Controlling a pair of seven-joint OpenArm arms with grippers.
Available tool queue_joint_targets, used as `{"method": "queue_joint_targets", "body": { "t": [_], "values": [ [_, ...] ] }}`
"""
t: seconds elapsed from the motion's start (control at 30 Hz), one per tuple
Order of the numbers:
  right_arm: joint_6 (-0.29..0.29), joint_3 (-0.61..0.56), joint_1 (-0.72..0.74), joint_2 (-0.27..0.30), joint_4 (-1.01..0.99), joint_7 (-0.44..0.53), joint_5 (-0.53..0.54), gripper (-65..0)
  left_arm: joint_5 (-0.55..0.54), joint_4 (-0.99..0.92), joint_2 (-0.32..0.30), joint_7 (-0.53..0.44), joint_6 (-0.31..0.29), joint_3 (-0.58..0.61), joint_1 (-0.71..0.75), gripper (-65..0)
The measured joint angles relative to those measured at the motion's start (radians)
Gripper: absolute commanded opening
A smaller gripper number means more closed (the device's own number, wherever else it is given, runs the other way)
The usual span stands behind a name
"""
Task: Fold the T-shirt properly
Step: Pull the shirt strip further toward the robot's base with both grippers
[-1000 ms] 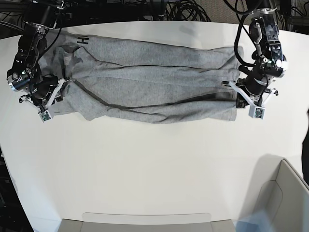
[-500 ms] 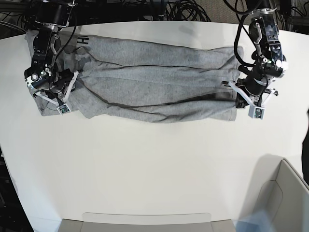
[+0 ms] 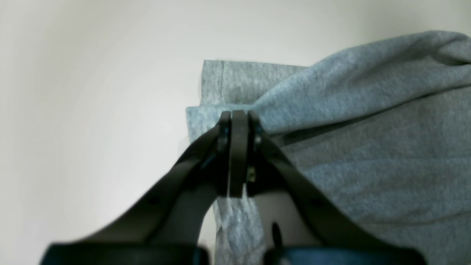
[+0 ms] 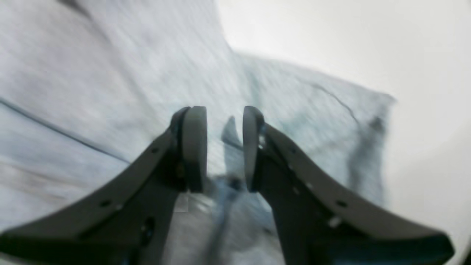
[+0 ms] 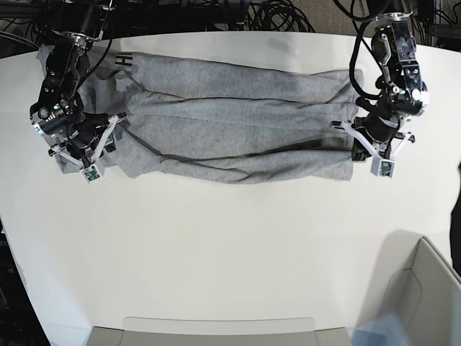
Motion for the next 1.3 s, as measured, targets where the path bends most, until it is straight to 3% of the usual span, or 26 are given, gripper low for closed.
{"method": "queue_joint_targets", "body": {
  "t": [0.3, 0.53, 0.93, 1.03, 1.1, 1.2, 1.3],
  "values": [
    [0.002, 0.000, -0.037, 0.097, -0.023, -0.006, 0.014, -48.8, 0.000, 0.000, -0.001, 0.000, 0.000, 0.000, 0.000, -65.0],
    [0.001, 0.008, -0.035, 0.099, -0.132, 0.013, 0.001, -48.8, 0.000, 0.000, 0.000, 0.003, 0.000, 0.003, -0.018, -65.0],
    [0.001, 0.000, 0.001, 0.080, -0.152, 0.034, 0.001, -48.8, -0.002, 0.000, 0.000, 0.000, 0.000, 0.003, -0.019, -65.0],
    [0.001, -0.072, 0.006, 0.092, -0.182, 0.035, -0.003, -49.3, -0.002, 0.000, 0.000, 0.000, 0.000, 0.003, -0.019, -65.0],
    [0.001, -0.124, 0.003, 0.095, -0.187, 0.041, -0.002, -51.4, -0.002, 0.000, 0.000, 0.000, 0.000, 0.003, -0.019, -65.0],
    [0.000, -0.157, 0.005, 0.100, -0.185, 0.043, 0.000, -64.6, -0.002, 0.000, 0.000, 0.000, 0.000, 0.003, -0.019, -65.0],
    [0.000, -0.158, 0.009, 0.102, -0.186, 0.042, 0.001, -65.0, 0.000, 0.000, 0.000, 0.000, 0.000, 0.003, -0.019, -65.0]
  ]
}}
